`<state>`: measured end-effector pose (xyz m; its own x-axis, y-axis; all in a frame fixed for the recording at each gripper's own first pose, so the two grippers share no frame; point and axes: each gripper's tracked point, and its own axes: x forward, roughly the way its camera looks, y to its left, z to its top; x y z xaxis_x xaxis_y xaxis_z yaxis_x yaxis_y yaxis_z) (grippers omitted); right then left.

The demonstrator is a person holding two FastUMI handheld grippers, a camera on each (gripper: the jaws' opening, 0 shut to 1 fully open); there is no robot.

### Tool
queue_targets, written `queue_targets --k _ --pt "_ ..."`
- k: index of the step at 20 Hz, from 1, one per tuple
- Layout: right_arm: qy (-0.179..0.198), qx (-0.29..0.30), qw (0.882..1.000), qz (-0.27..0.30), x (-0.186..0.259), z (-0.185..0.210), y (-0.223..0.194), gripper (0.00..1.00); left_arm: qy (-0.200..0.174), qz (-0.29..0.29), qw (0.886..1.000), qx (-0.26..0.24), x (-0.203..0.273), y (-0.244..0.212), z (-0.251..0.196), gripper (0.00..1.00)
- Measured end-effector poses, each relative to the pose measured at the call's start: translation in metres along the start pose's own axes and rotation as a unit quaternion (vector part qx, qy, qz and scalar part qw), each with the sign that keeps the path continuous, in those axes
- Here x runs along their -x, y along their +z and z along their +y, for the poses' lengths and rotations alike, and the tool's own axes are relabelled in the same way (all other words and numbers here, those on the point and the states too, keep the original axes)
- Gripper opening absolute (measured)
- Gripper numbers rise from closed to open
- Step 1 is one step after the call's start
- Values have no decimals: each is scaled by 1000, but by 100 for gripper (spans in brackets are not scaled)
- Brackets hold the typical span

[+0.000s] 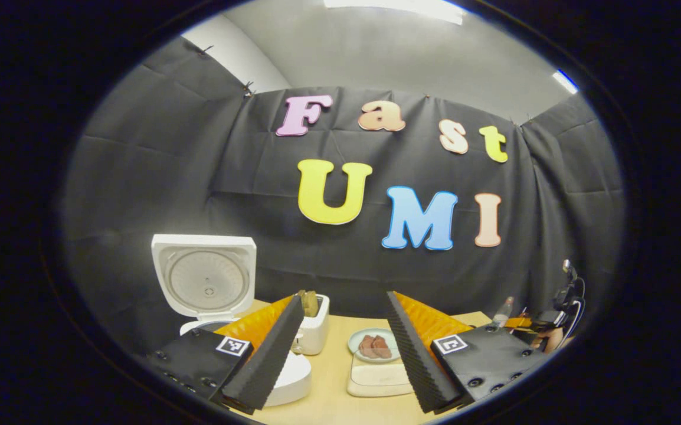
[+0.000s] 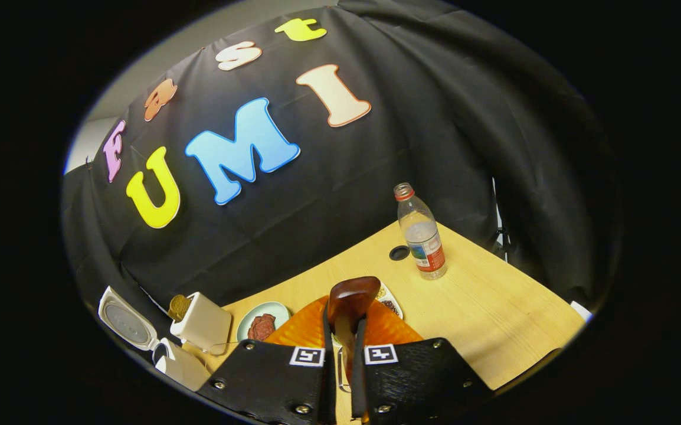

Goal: Close the left gripper, press the button to open the rice cooker; take a wooden spoon from the chopstick holder with the right hand, scoop a spoonful of rice and pour it into the rice cooker, then put the wooden spoon back into the chopstick holder.

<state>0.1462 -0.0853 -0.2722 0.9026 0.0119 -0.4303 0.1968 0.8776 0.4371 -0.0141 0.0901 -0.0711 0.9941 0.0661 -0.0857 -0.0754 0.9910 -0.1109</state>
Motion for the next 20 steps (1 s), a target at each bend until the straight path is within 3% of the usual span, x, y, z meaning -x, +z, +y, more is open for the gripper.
queue_targets --k 6,8,11,13,14,20 --pt "-9 39 999 24 -17 -9 -33 11 18 -1 1000 -3 3 3 10 95" --pt "-17 42 999 22 -3 -14 -29 23 20 -5 1000 -6 2 5 11 96" --pt "-52 75 996 10 14 -35 -20 99 18 -8 1000 -2 -5 8 12 95" --pt "-50 110 993 -4 39 -35 -8 93 17 -13 1000 2 -9 14 16 95" --pt "-39 131 990 -15 52 -31 0 98 15 -14 1000 3 -11 16 18 95" --pt "-12 187 980 -71 116 5 45 95 14 -14 999 -26 -36 32 42 96"
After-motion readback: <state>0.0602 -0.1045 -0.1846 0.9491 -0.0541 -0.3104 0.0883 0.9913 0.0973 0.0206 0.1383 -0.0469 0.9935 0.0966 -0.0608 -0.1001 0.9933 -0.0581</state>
